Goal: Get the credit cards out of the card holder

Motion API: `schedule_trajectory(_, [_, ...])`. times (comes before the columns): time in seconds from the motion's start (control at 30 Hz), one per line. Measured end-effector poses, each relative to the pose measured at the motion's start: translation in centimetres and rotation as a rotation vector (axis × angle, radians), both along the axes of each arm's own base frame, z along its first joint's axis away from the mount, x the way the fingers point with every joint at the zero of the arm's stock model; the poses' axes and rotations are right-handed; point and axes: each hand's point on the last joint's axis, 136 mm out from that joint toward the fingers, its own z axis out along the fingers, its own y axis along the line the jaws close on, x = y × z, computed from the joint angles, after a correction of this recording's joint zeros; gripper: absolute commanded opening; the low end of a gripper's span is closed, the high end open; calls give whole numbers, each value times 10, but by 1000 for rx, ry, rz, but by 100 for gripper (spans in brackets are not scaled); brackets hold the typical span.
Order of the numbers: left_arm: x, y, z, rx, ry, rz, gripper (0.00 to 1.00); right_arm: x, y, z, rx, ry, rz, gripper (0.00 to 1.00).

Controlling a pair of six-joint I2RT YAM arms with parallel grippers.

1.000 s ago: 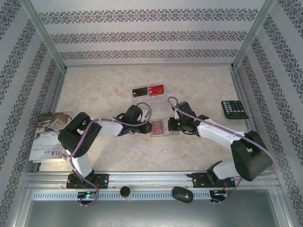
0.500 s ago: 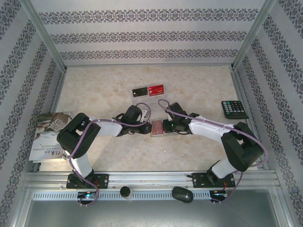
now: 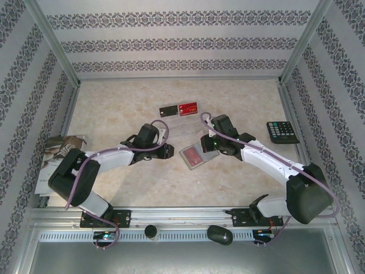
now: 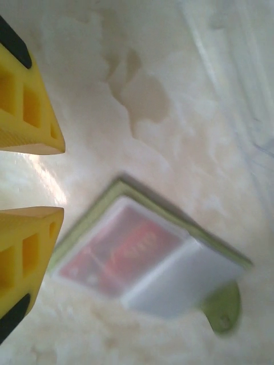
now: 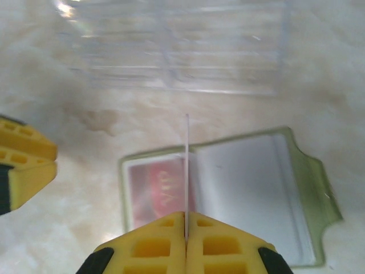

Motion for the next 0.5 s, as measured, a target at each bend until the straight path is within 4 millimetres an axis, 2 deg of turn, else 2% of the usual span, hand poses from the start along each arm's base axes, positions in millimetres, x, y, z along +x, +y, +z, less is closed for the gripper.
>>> schedule_trajectory(0.13, [-3, -5, 36, -70, -81, -61, 30, -1, 19, 23, 50, -43, 131, 0])
schedule_trajectory(0.27, [0, -3, 46, -67, -100, -51, 31, -1, 36, 45, 52, -95, 256, 0])
schedule_trajectory(0.4, [2, 20, 46, -37, -96, 42, 33, 9, 59, 64, -24, -183, 422, 0])
schedule_trajectory(0.5, [7, 41, 55, -17, -114, 126, 31, 21, 69, 62, -106, -227, 527, 0])
